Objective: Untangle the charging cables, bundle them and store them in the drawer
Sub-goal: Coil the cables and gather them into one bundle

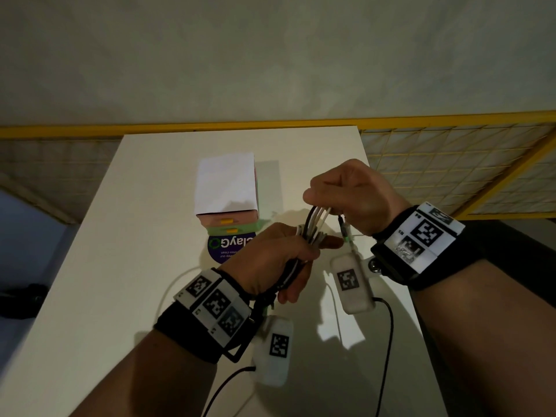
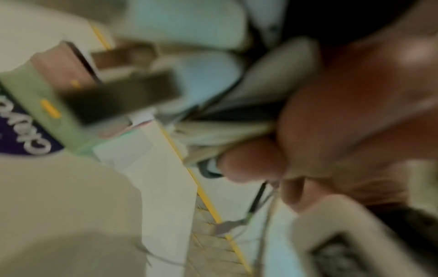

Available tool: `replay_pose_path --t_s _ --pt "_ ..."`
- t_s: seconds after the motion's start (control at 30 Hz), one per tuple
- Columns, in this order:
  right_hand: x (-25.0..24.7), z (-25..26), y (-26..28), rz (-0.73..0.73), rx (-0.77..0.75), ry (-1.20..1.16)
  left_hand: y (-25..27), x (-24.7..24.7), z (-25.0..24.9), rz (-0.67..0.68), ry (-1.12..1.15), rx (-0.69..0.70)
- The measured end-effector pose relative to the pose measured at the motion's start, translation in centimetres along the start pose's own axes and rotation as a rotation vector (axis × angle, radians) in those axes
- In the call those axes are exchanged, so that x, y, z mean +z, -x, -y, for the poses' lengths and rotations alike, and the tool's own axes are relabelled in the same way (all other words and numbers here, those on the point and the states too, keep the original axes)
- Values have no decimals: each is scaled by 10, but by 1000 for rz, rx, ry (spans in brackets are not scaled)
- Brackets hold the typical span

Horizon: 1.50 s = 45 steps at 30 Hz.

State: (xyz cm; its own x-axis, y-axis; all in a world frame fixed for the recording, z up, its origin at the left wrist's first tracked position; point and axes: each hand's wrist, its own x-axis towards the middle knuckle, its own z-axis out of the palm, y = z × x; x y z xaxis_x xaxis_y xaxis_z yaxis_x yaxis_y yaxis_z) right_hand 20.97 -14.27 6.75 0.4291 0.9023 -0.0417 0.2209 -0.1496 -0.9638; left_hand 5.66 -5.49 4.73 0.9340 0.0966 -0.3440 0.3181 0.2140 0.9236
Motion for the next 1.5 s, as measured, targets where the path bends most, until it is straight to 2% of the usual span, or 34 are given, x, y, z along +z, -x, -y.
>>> replay_pose_path --t_s 0.17,0.3,0.37,0.43,0.47,0.5,0.53,0.63,0.77,0.83,0.9,1.03,1.13,1.23,1.4,1.5 --pt "2 -11 0 -24 114 9 5 5 -5 3 56 122" --pt "11 -12 -3 62 162 -86 7 6 -9 25 145 179" --pt "17 -10 0 49 195 -199 6 6 -8 85 239 187" --pt "20 -15 0 115 241 -476 5 5 -6 136 316 217" --pt "22 -22 0 77 285 -576 5 5 -4 155 363 240" --pt "30 -20 2 -15 326 -575 4 5 -4 174 414 264" --pt "39 -17 7 -56 329 -437 4 5 -6 189 469 285" --pt "48 -18 13 -15 435 -288 3 2 -11 150 650 341" --pt "50 -13 22 79 361 -389 1 -9 -10 11 725 397" --pt "52 -15 24 88 315 -349 -2 -16 -9 -51 726 424" --pt "56 -13 25 48 324 -253 -4 -18 -11 -108 678 420" --pt "68 -13 24 2 400 -42 -8 -17 -11 -322 617 409" --pt "72 -13 23 79 451 36 -11 -16 -9 -474 568 352" --pt "75 -13 22 169 500 7 -14 -20 -2 -572 351 299" --pt "64 -18 24 217 519 -39 -14 -17 8 -454 -136 326" --pt "67 -23 25 191 592 -203 -16 -15 12 -404 -609 284"
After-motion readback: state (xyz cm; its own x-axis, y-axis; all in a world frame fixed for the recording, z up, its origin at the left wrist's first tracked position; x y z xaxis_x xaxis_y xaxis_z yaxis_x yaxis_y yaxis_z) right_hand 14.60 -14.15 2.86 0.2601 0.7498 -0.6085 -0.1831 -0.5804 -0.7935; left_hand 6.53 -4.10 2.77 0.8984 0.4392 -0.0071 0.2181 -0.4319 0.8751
